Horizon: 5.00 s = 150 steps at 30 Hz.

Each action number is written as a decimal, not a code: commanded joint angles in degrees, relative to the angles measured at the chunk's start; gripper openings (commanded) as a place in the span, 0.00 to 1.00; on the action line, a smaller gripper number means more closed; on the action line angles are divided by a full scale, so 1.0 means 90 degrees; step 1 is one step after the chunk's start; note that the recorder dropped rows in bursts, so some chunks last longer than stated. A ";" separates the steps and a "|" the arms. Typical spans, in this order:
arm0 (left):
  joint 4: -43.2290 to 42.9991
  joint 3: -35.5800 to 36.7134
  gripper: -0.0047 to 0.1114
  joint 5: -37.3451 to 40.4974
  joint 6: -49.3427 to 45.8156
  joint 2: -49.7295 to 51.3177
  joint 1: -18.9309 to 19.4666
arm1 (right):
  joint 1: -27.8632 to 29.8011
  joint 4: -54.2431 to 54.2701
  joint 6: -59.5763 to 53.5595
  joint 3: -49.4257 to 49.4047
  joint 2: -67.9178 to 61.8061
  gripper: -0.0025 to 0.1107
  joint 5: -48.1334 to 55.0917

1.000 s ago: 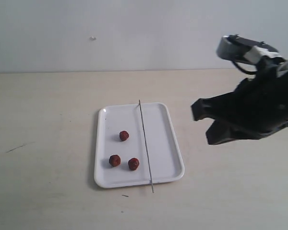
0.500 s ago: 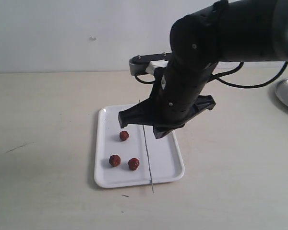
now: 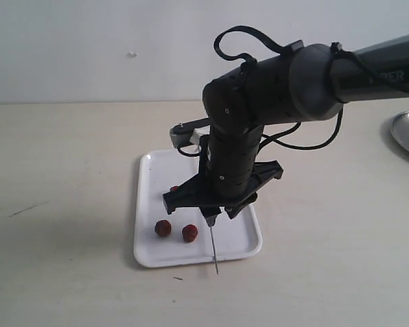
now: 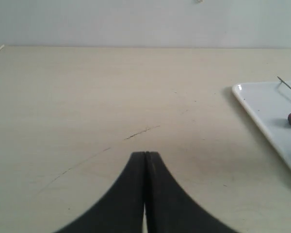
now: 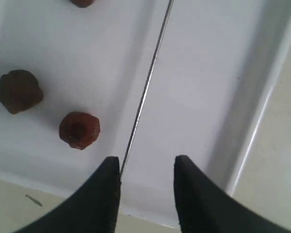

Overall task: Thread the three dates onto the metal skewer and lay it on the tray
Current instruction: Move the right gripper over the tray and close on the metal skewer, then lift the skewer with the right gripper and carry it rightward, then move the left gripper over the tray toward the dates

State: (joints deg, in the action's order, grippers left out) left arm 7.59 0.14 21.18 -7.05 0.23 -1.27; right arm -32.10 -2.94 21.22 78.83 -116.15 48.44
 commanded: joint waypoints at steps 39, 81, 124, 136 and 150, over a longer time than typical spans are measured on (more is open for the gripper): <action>0.0005 -0.0016 0.04 -0.0067 0.0007 -0.0026 0.0015 | -0.0030 0.0095 0.0977 0.0050 -0.0739 0.02 -0.0625; 0.0005 -0.0016 0.04 -0.0067 0.0007 -0.0026 0.0015 | -0.0030 -0.0599 -0.0923 -0.1560 0.6083 0.02 0.2392; 0.4302 -0.3304 0.04 -0.0334 -0.1460 0.2064 0.0015 | -0.0030 -0.0665 -0.1712 -0.3601 0.6450 0.02 0.2392; 0.3752 -0.5574 0.04 0.2169 -0.2878 0.9510 -0.0479 | -0.0030 -0.0691 -0.1664 -0.3601 0.6450 0.02 0.2392; 0.2260 -0.7371 0.20 0.1250 -0.4423 1.1247 -0.2624 | -0.0030 -0.0618 -0.1285 -0.3601 0.6427 0.02 0.2392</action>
State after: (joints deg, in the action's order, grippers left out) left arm 31.06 -64.45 36.31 -38.96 100.77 -21.72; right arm -32.19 -8.68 8.88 46.52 -58.09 70.28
